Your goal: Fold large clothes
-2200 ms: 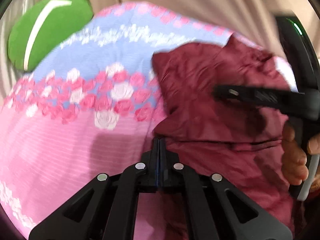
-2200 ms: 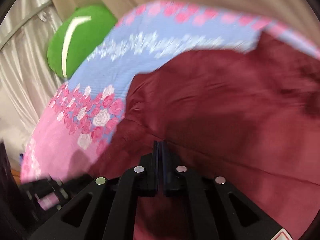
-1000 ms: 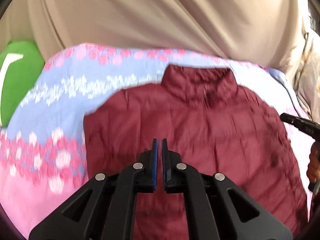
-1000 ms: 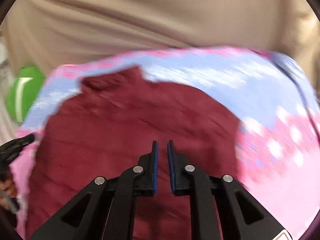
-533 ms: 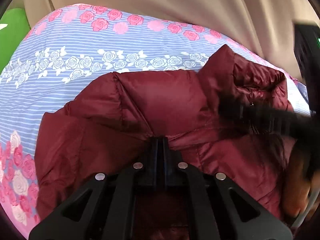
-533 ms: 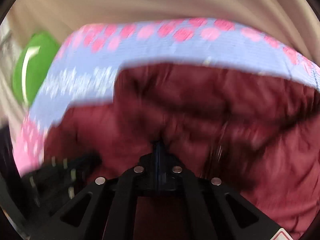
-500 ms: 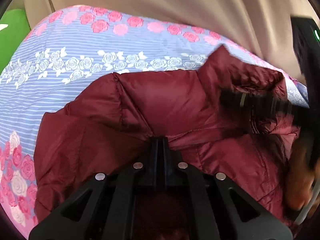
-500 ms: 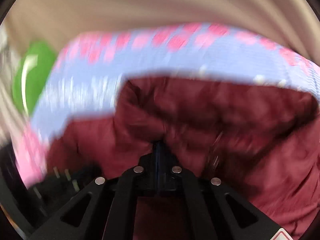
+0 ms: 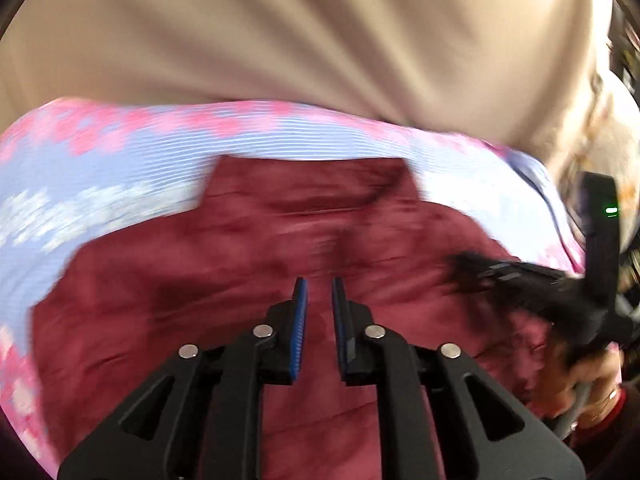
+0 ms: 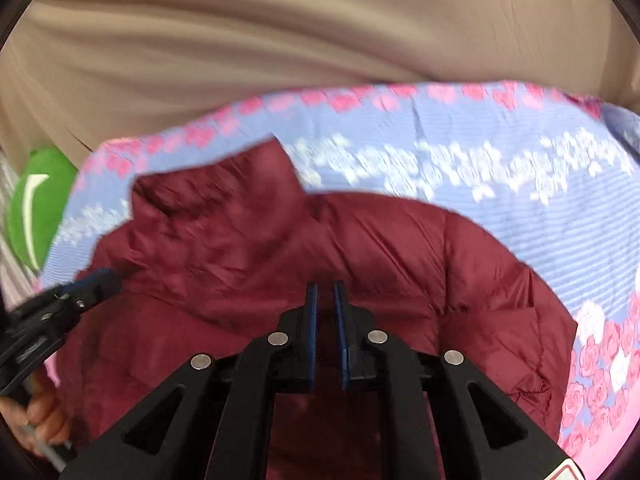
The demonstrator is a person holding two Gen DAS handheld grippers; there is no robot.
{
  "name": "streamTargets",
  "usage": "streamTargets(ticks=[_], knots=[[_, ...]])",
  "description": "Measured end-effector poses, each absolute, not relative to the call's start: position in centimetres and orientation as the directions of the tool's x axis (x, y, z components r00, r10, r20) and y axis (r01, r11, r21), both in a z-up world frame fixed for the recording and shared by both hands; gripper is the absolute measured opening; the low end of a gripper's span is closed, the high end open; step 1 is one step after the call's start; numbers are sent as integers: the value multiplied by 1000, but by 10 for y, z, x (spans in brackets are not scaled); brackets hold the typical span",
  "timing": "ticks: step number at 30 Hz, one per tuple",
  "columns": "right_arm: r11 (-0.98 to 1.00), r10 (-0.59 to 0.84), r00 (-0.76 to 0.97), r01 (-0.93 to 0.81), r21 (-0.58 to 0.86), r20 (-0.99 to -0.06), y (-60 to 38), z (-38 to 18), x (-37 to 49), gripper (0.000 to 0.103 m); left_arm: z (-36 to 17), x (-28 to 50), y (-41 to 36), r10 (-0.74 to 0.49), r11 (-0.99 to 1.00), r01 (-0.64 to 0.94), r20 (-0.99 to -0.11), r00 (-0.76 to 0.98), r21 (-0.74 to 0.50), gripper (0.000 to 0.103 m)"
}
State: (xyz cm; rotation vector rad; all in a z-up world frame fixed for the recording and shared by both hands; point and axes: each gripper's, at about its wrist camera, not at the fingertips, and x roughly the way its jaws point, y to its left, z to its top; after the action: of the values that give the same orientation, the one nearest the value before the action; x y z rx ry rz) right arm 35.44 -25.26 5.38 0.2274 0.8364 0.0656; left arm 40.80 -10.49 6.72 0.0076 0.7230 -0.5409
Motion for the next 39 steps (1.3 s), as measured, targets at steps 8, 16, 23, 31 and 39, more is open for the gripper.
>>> streamTargets(ticks=[8, 16, 23, 31, 39], knots=[[970, 48, 675, 145, 196, -736, -295, 33, 364, 0, 35, 469, -162, -387, 903, 389, -738, 552, -183, 16], [979, 64, 671, 102, 178, -739, -307, 38, 318, 8, 68, 461, -114, -344, 936, 303, -663, 665, -182, 16], [943, -137, 701, 308, 124, -699, -357, 73, 257, 14, 97, 385, -37, -337, 940, 295, -618, 710, -174, 23], [976, -39, 749, 170, 136, -661, -357, 95, 59, 56, 76, 234, 73, -231, 965, 253, -665, 710, -65, 67], [967, 108, 675, 99, 235, -729, -357, 40, -117, 67, 13, 110, 165, -322, 947, 186, -781, 536, -262, 75]])
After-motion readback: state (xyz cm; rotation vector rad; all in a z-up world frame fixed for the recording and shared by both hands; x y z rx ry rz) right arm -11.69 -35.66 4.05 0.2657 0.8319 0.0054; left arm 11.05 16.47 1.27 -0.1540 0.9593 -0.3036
